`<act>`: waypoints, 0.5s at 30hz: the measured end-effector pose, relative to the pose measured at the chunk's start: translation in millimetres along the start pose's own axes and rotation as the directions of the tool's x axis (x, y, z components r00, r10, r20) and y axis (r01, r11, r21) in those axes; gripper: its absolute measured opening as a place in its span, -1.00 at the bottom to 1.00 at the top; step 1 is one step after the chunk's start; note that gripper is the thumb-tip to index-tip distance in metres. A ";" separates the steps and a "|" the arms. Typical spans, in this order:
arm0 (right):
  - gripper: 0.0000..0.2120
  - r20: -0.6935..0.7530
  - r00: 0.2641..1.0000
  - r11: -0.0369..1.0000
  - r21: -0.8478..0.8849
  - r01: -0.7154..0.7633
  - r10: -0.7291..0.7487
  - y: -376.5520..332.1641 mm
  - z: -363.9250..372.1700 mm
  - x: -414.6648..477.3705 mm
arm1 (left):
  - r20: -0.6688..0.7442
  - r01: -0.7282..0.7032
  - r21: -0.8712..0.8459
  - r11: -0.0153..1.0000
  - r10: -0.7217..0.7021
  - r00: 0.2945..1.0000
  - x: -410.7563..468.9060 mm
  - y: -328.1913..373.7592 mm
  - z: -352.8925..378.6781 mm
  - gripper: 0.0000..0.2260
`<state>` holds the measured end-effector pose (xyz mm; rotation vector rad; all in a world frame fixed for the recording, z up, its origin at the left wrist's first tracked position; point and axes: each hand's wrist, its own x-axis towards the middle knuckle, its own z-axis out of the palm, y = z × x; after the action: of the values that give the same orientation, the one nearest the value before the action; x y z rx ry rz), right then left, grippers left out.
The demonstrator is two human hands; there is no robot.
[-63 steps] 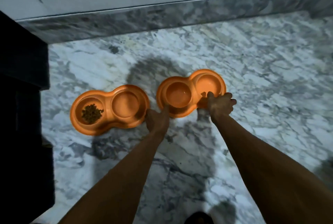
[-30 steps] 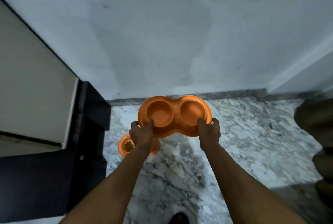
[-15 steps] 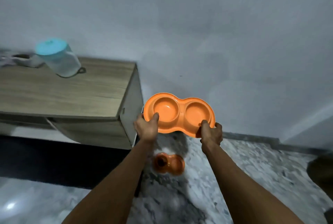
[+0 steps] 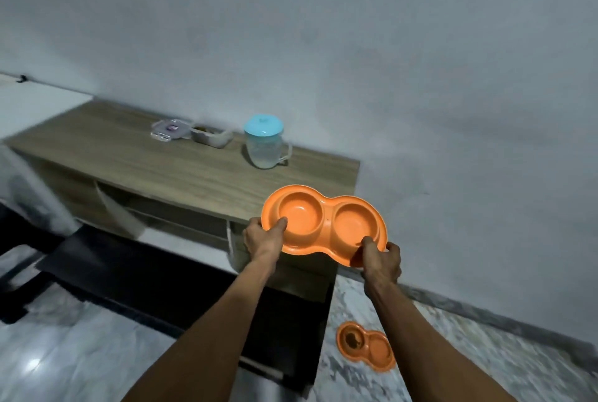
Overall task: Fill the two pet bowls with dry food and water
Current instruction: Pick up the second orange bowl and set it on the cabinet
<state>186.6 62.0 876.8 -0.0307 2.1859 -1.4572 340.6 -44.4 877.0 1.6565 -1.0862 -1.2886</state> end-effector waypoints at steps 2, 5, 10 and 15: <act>-0.41 0.026 1.000 1.000 -0.012 0.014 -0.013 -3.3 27.4 -13.4 | -0.030 0.003 0.008 1.000 -0.003 1.000 19.9 3.1 -24.4 -0.57; -0.42 0.067 0.997 0.999 -0.031 0.026 -0.024 -10.9 70.1 -28.3 | -0.076 0.009 -0.011 1.000 -0.010 0.997 50.6 10.3 -57.8 -0.56; -0.42 0.146 0.989 0.999 -0.026 0.031 -0.027 -26.4 141.3 -40.0 | -0.137 0.023 -0.031 0.999 -0.027 0.990 106.0 19.0 -98.5 -0.56; -0.42 0.171 0.985 1.000 -0.019 0.024 -0.020 -42.5 213.6 -43.0 | -0.165 0.019 -0.036 0.999 -0.025 0.986 169.1 31.6 -123.3 -0.53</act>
<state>303.2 -126.7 867.7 -0.1809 2.0674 -1.3902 477.6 -205.7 875.1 1.7214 -0.9436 -1.1541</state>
